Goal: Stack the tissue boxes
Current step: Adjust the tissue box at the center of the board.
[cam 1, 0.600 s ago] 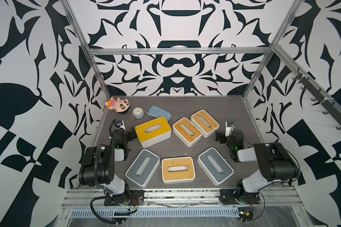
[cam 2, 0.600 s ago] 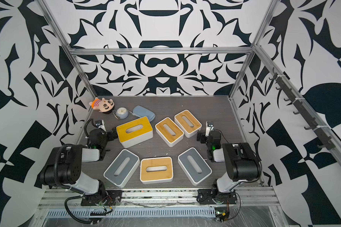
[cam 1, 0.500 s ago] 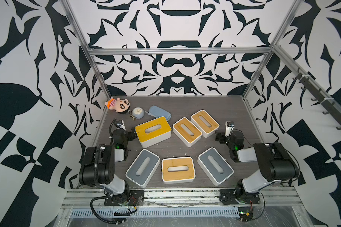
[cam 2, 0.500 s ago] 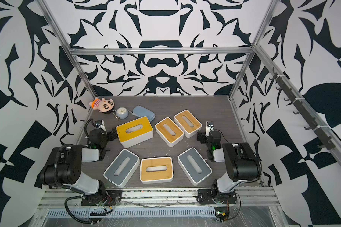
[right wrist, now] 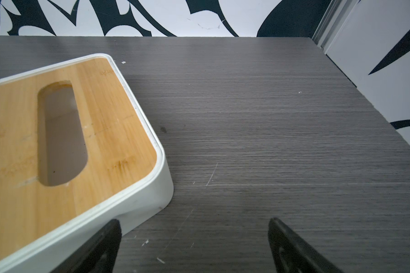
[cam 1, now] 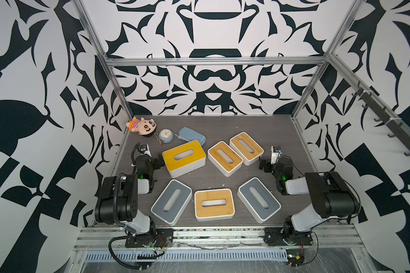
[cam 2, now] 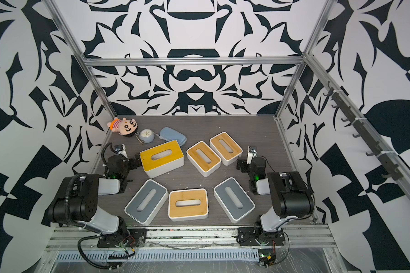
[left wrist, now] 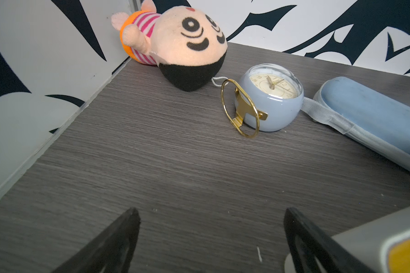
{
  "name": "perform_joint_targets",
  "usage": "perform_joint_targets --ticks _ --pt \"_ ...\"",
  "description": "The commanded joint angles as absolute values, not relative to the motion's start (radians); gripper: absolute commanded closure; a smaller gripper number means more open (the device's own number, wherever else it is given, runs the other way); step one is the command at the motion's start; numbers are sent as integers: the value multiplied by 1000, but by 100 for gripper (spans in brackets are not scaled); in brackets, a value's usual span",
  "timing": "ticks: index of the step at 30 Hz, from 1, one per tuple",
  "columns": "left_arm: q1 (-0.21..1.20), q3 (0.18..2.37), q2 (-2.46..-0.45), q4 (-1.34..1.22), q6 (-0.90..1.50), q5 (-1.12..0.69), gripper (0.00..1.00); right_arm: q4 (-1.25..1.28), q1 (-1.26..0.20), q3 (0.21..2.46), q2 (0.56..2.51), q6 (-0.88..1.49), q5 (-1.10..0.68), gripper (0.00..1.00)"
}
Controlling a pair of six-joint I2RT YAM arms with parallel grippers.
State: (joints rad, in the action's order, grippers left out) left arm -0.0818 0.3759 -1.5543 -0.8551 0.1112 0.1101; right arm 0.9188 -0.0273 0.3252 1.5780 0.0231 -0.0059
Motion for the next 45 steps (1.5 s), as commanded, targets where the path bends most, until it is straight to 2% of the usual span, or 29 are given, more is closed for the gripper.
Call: perform_joint_targets --ticks 1,10,16,25,29,34,39,45 --pt "-78 385 -1546 -878 113 115 1 957 -30 345 1563 31 6 0" --pt "-79 385 -1541 -878 110 107 1 957 -31 341 1559 31 26 0" --pt "-80 417 -1441 -737 117 111 1 1038 -35 270 1497 50 86 0" --pt "-78 447 -1179 -505 182 124 1 661 -36 309 1172 117 130 0" --pt "-80 480 -1103 -402 331 174 1 462 -35 378 1072 210 160 0" --pt "-80 553 -1023 -213 491 183 1 308 -35 438 1013 287 78 0" --pt "-80 569 -974 -117 677 185 1 264 -34 410 929 472 103 0" --pt "-89 609 -967 28 790 137 1 41 -36 550 993 514 -1 0"
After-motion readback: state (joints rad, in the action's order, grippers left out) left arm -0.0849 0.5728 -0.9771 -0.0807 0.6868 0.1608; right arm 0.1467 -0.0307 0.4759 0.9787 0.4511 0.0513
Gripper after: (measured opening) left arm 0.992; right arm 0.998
